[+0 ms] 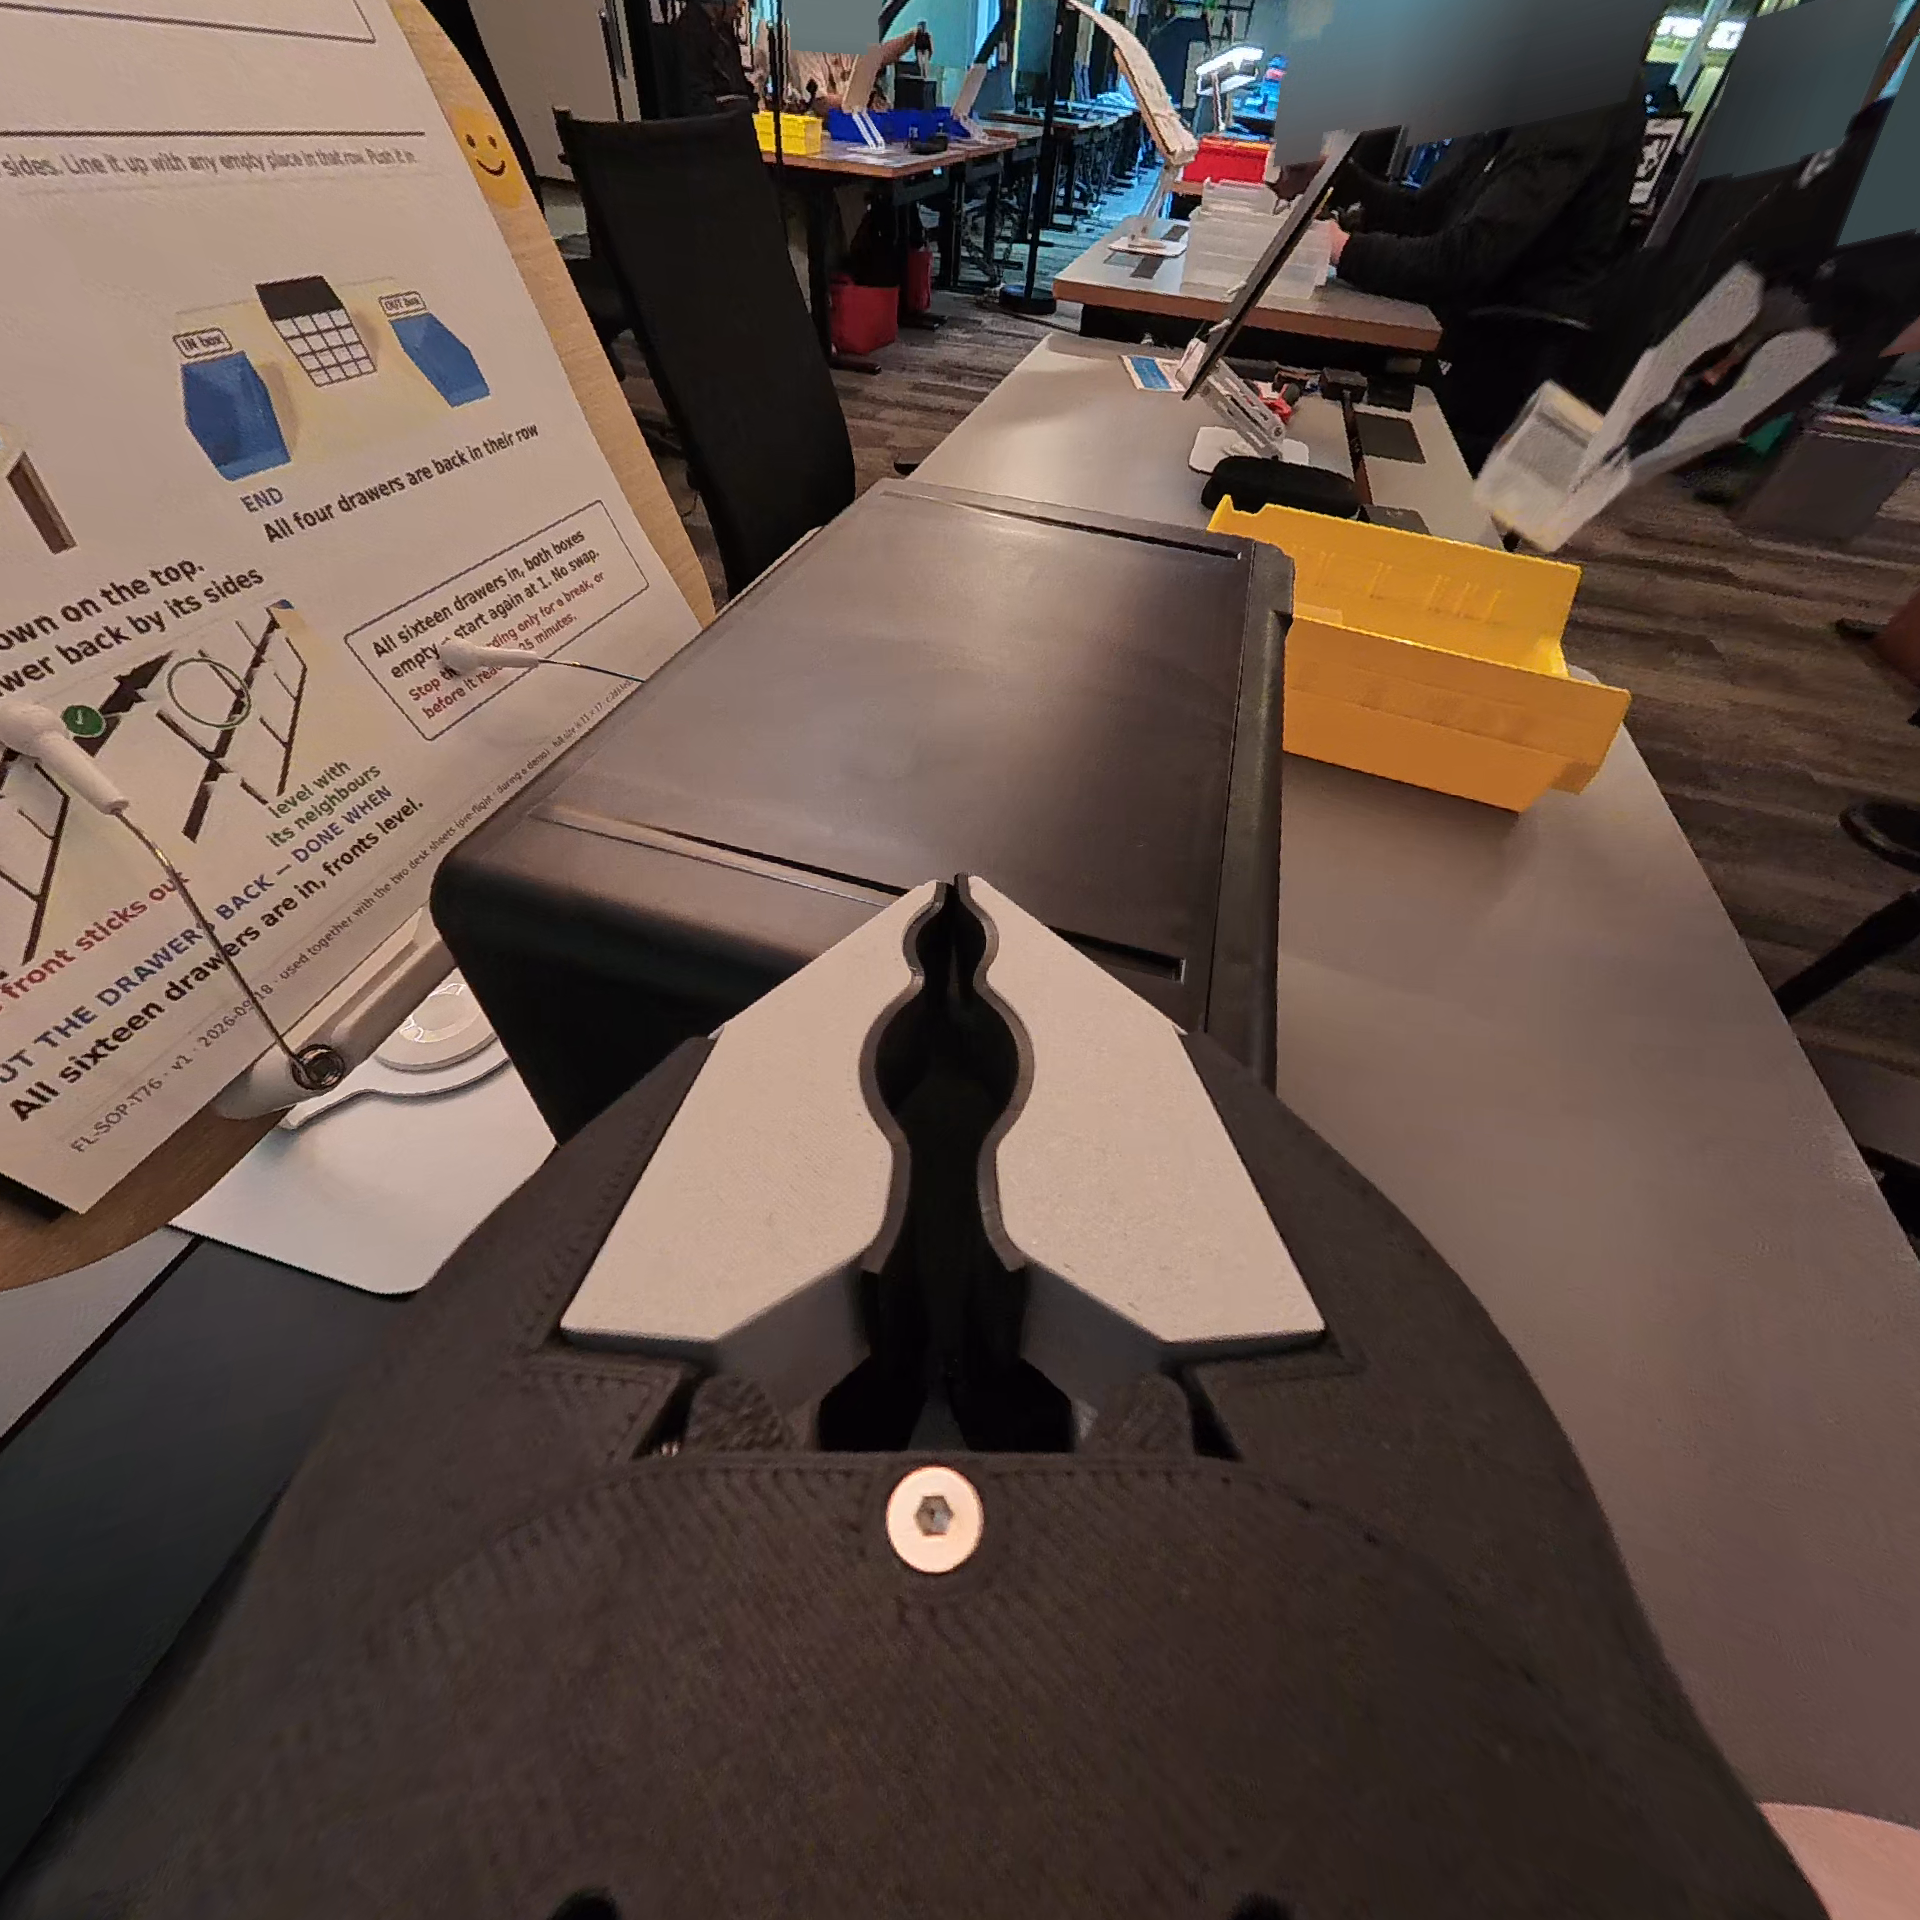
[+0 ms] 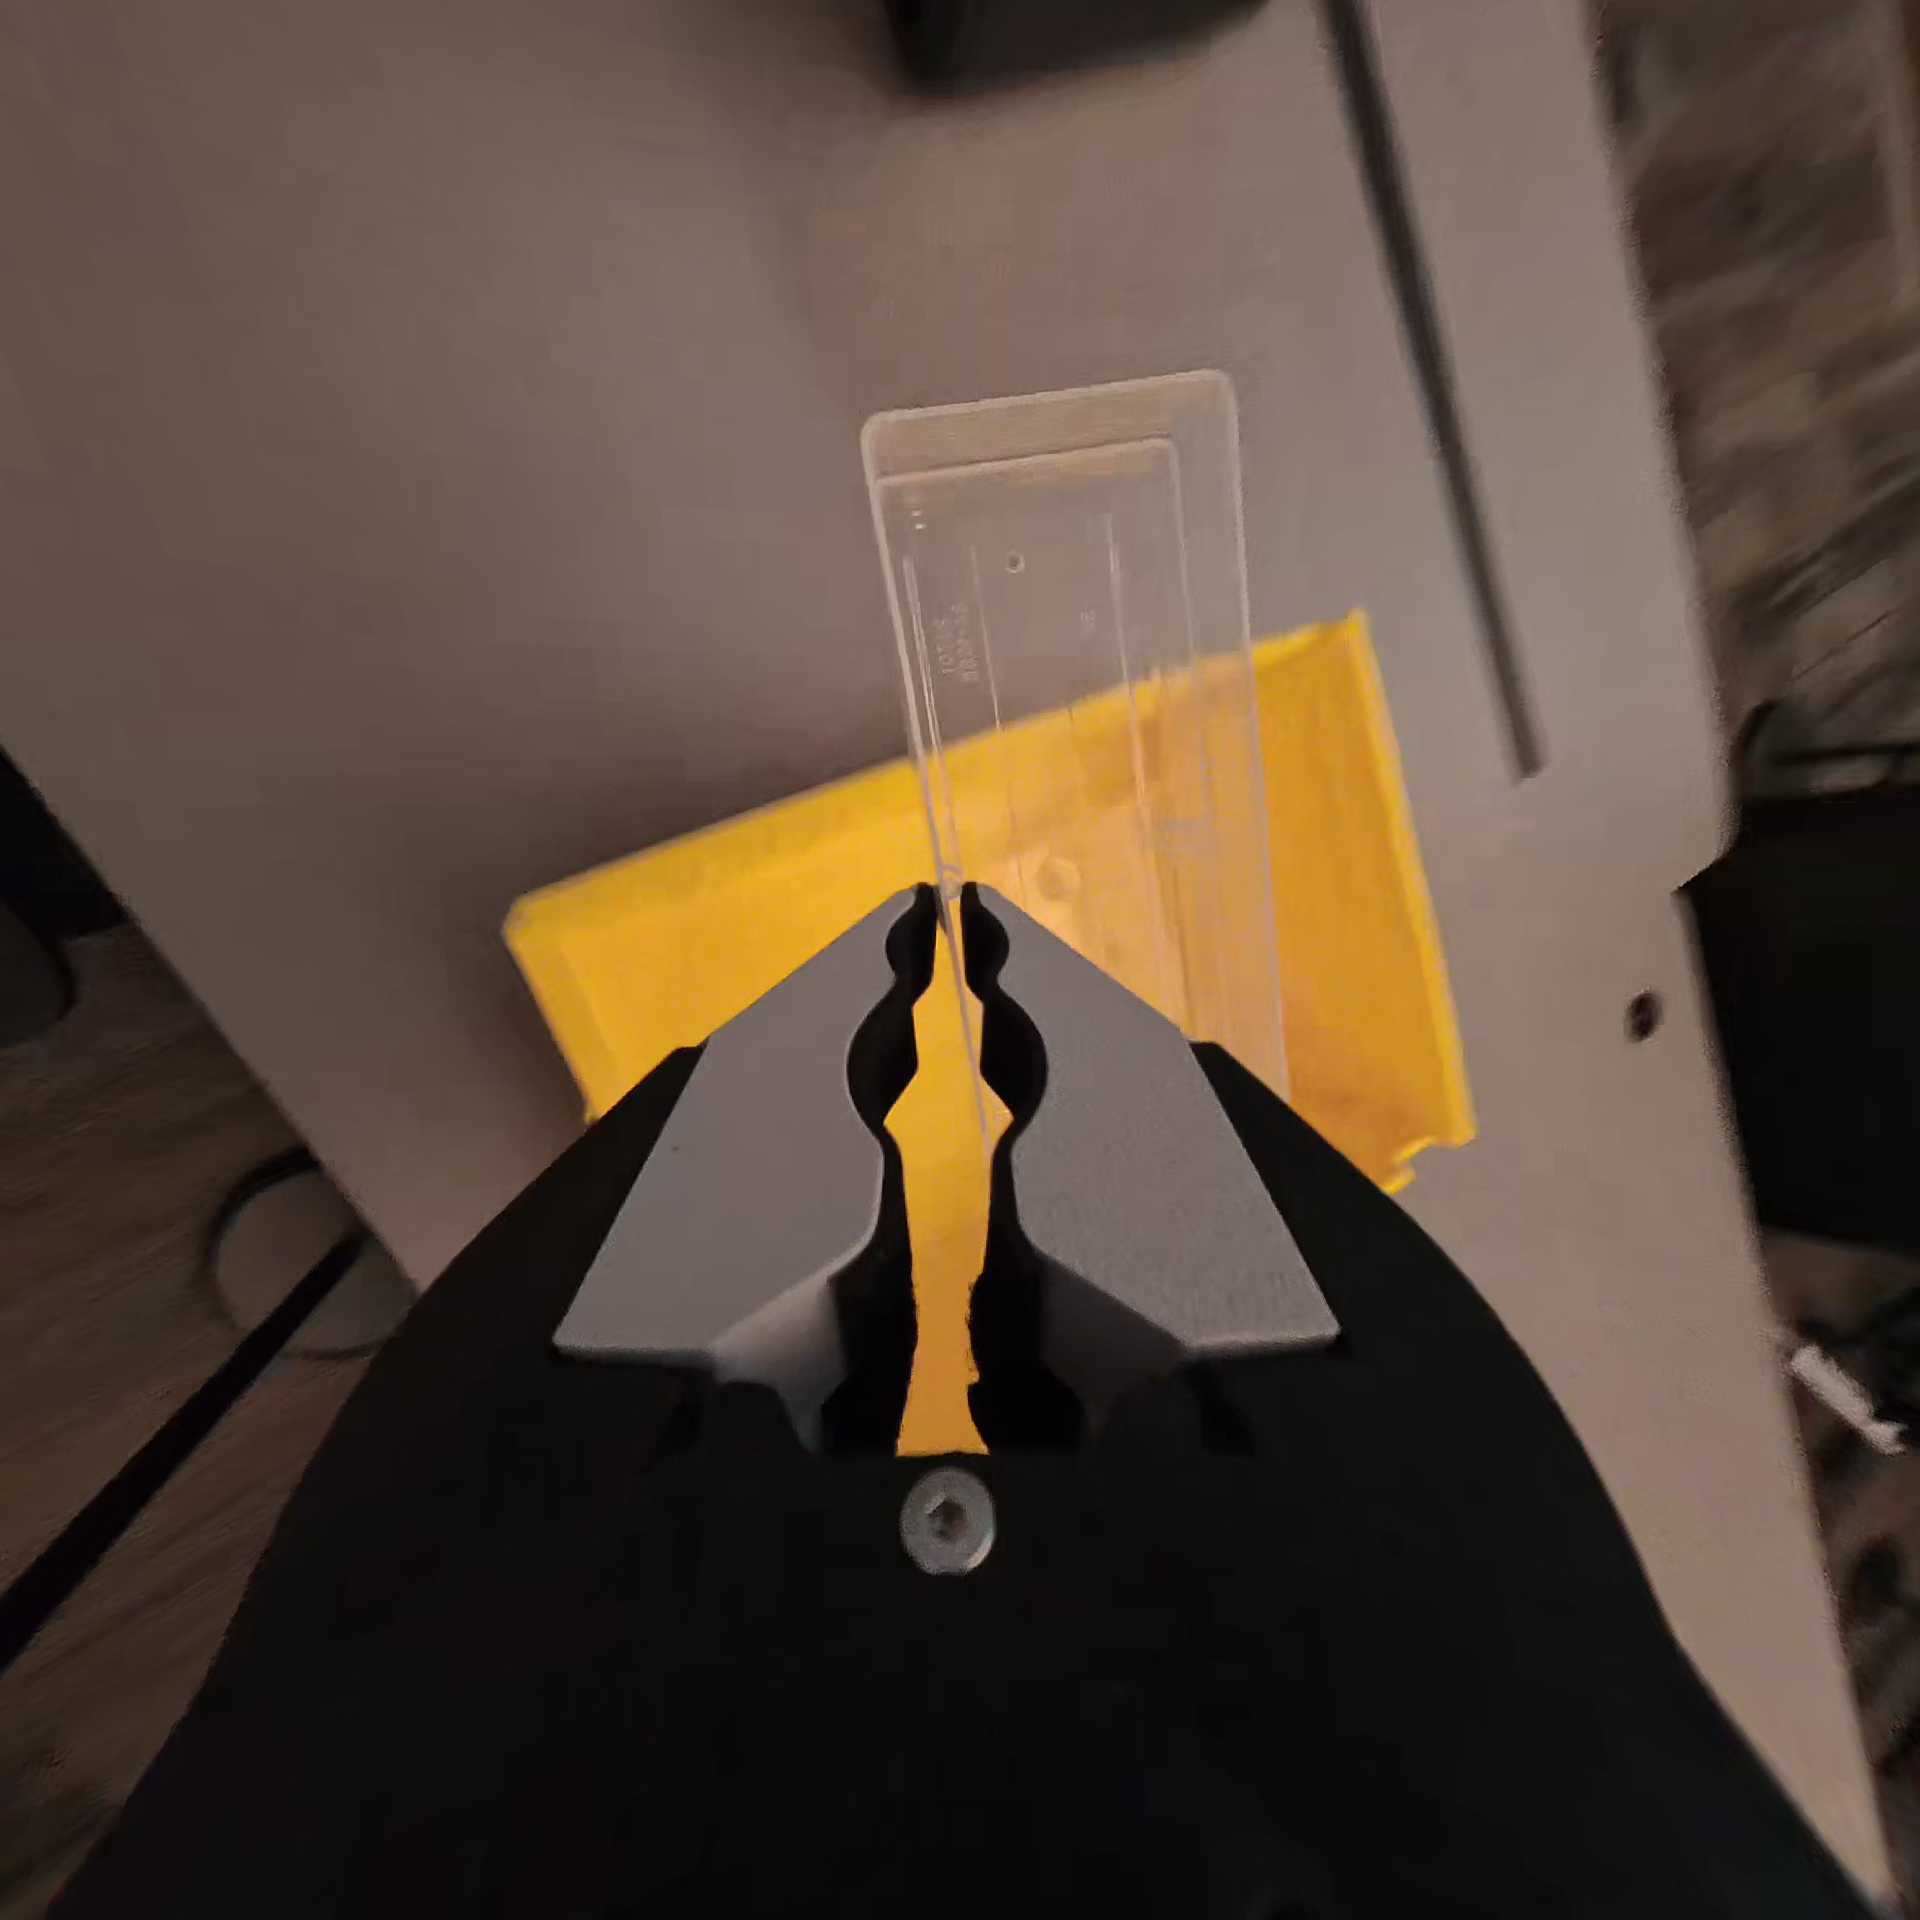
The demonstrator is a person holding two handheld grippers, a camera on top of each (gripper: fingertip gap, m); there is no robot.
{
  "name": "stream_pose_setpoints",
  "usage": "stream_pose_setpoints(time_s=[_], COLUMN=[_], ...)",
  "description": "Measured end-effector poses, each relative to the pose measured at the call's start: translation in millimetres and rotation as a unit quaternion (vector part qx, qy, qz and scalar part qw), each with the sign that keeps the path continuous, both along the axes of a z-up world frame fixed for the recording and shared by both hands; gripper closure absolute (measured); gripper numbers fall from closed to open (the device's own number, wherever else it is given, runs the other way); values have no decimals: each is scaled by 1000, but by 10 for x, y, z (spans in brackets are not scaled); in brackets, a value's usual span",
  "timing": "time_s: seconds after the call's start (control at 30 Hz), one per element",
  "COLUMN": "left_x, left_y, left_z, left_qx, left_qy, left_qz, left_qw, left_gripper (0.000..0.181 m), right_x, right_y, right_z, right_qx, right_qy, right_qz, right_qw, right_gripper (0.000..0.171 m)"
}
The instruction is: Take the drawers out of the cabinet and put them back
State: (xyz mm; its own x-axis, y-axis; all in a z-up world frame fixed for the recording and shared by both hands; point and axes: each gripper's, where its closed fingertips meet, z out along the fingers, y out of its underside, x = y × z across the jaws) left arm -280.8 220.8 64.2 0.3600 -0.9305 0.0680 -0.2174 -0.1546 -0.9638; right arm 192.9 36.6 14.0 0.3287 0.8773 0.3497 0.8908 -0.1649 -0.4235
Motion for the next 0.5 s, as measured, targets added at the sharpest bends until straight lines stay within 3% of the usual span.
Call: stream_pose_setpoints(time_s=[0.1,0.23,0.5], left_x=[0,0,1], left_y=[2,3,4], left_z=[-1,0,0], left_qx=[1,1,-2], left_qy=[4,4,4], left_qz=[2,3,2], left_qw=[1000,1000,1000], left_gripper=[181,181,181], right_x=[372,538,718], right_y=[-84,-113,-113], right_z=[-505,-927,-1340], right_qx=[-50,-89,-131], right_qy=[-47,-50,-69], right_qz=[-25,-31,-21], right_qw=[997,994,989], right_gripper=[168,168,168])
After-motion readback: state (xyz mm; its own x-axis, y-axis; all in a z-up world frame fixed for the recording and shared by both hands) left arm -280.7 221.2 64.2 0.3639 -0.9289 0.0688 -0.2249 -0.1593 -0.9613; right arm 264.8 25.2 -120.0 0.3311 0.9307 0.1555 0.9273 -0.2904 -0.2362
